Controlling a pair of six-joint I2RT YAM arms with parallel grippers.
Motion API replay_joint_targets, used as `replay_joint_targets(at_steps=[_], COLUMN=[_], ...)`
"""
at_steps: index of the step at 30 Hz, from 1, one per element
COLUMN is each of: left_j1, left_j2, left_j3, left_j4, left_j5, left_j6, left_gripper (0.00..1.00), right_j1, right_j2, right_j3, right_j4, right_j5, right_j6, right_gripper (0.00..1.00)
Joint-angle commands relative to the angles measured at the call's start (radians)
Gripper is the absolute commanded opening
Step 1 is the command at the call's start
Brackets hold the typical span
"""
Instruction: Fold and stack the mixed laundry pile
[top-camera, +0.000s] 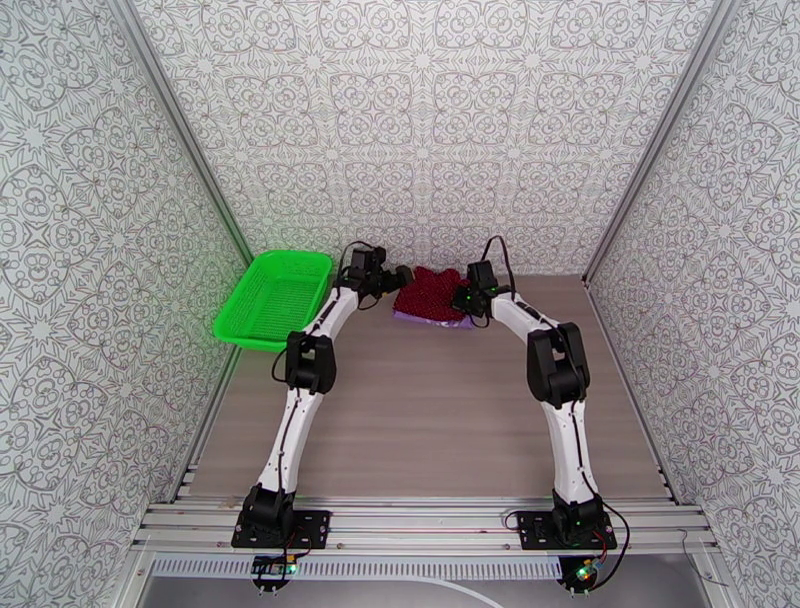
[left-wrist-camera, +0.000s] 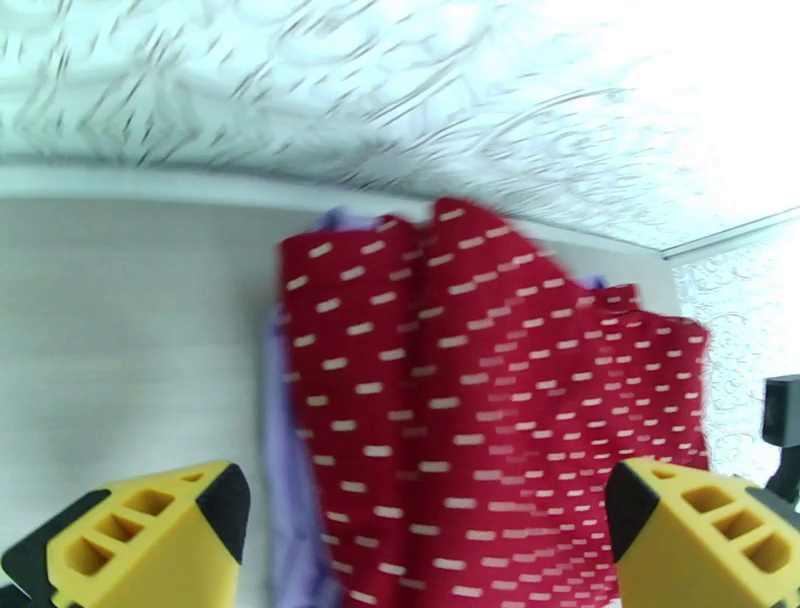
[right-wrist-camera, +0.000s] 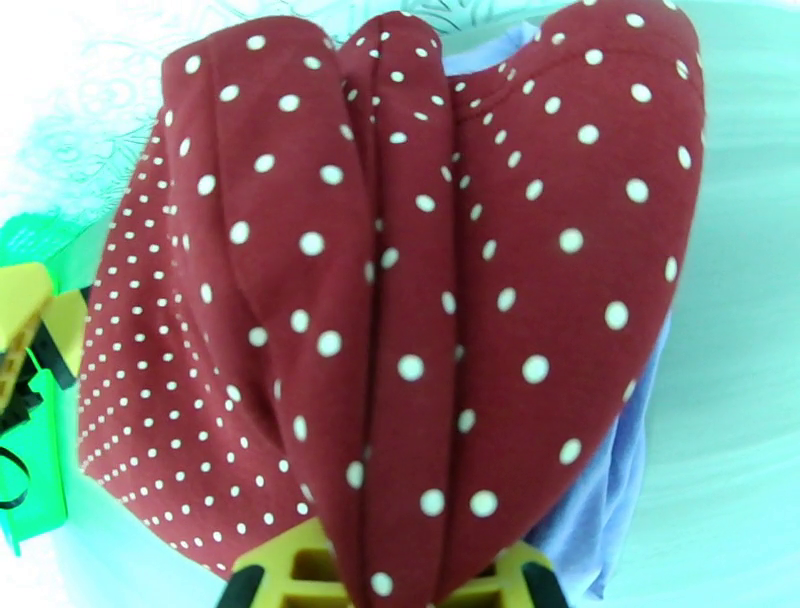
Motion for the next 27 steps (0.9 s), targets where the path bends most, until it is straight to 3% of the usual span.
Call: replay_joint_targets(at_steps=[1, 4, 7, 9, 14, 18, 23, 27], left_j1=[0.014, 0.018, 0.022, 0.023, 0.021, 0.02, 0.04, 0.1], left_j2=[-0.007, -0.05, -0.116, -0.17, -0.382, -0.66, -1.071, -1.366], left_j3=[0.021, -0.007, -0.06, -0.09, -0.242, -0.468, -0.928, -1.342], left_j4=[0.016, -0.002, -0.011, -0.026, -0.015, 0.032, 0.169, 0.383], left_j5=[0.013, 0.002, 0.001, -0.006, -0.047, -0.17, -0.347, -0.397], left_j6=[-0.002, 0.021, 0.038, 0.062, 0.149, 0.24, 0.307, 0.309], left_gripper=[0.99, 0.99, 0.99, 0.99, 0.99, 0.99, 0.99, 0.99], right_j1=[-0.008, -0.008, -0.008, -0.008, -0.008, -0.009, -0.012, -0.014], right_j2=[0.046, 0.048, 0.033, 0.016, -0.079, -0.237, -0.535, -0.817], right_j3=[0.046, 0.059, 0.059, 0.057, 0.032, -0.057, -0.345, -0.68], right_j4=[-0.046, -0.059, -0.07, -0.08, -0.099, -0.112, -0.022, 0.156], right_j5=[0.016, 0.011, 0.021, 0.032, 0.073, 0.148, 0.273, 0.412], right_j6=[0.007, 0.006, 0.003, -0.001, -0.021, -0.058, -0.145, -0.247], right_gripper=[0.31, 0.67, 0.88, 0.95, 0.99, 0.99, 0.99, 0.99])
